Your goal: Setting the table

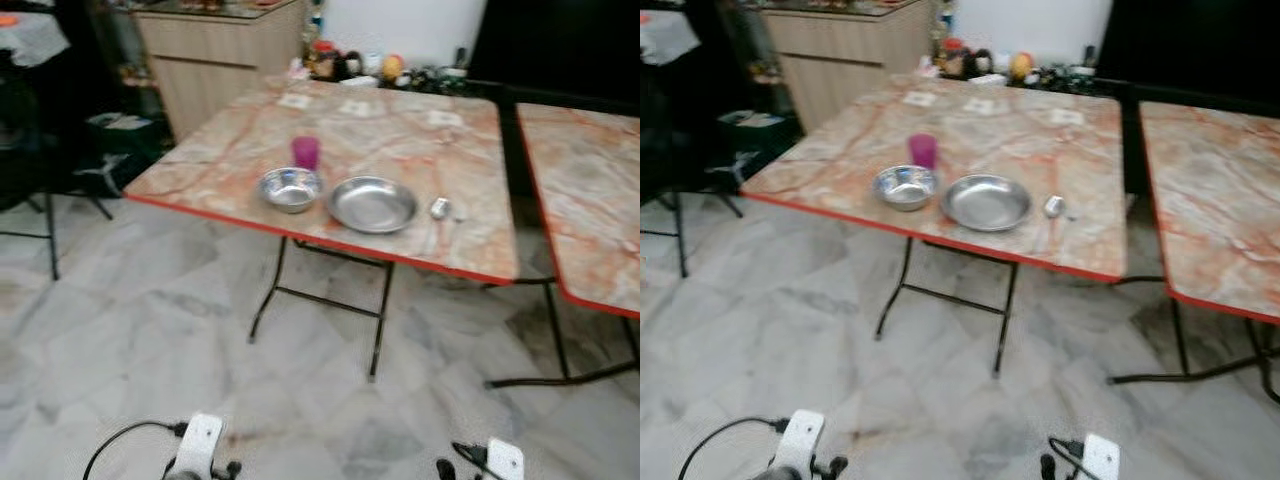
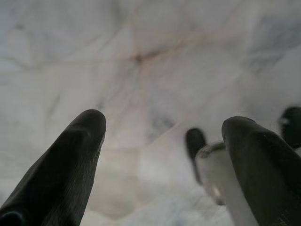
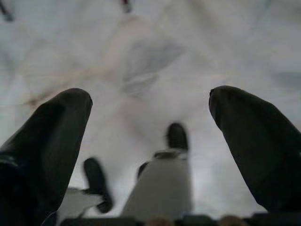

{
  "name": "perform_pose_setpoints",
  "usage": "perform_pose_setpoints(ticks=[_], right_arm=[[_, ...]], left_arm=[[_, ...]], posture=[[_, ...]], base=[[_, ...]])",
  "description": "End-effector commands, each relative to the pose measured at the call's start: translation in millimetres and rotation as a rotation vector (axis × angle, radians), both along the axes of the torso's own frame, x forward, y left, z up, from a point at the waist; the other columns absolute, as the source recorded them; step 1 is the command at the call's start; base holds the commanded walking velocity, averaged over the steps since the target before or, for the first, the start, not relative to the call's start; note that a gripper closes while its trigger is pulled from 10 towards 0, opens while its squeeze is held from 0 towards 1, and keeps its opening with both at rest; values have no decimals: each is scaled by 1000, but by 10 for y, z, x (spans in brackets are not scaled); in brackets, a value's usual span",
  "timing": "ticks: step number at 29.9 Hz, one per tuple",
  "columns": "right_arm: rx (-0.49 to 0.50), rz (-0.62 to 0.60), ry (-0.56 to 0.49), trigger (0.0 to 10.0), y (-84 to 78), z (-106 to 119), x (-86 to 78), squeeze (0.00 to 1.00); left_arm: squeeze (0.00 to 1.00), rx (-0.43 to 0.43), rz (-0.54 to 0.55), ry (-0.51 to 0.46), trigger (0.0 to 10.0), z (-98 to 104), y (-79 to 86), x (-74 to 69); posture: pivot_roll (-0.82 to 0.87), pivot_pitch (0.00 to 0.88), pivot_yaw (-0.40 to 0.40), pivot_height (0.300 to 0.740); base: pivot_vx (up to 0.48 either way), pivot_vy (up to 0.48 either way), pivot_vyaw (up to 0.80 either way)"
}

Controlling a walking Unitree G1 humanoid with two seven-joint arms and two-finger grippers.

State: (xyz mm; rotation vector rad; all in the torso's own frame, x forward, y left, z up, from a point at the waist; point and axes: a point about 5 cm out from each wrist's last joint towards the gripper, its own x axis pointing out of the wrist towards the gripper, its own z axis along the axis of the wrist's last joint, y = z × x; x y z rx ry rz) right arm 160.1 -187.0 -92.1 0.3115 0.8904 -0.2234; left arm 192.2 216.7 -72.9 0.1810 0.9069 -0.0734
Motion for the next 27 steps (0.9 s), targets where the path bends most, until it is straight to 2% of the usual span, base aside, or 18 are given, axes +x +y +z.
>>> perform_pose_setpoints(ticks=[1, 27], right_arm=[[-17, -16, 7, 10000, -85, 1, -25, 0], [-16, -12, -22, 10000, -65, 35, 58, 0]], left_arm=[[0, -6, -9, -5, 10000, 10, -57, 45], [0, -8, -1, -14, 10000, 35, -59, 96]], posture=[[58, 0, 0, 740], [47, 0, 0, 740]], base=[[0, 446, 0], [0, 447, 0]])
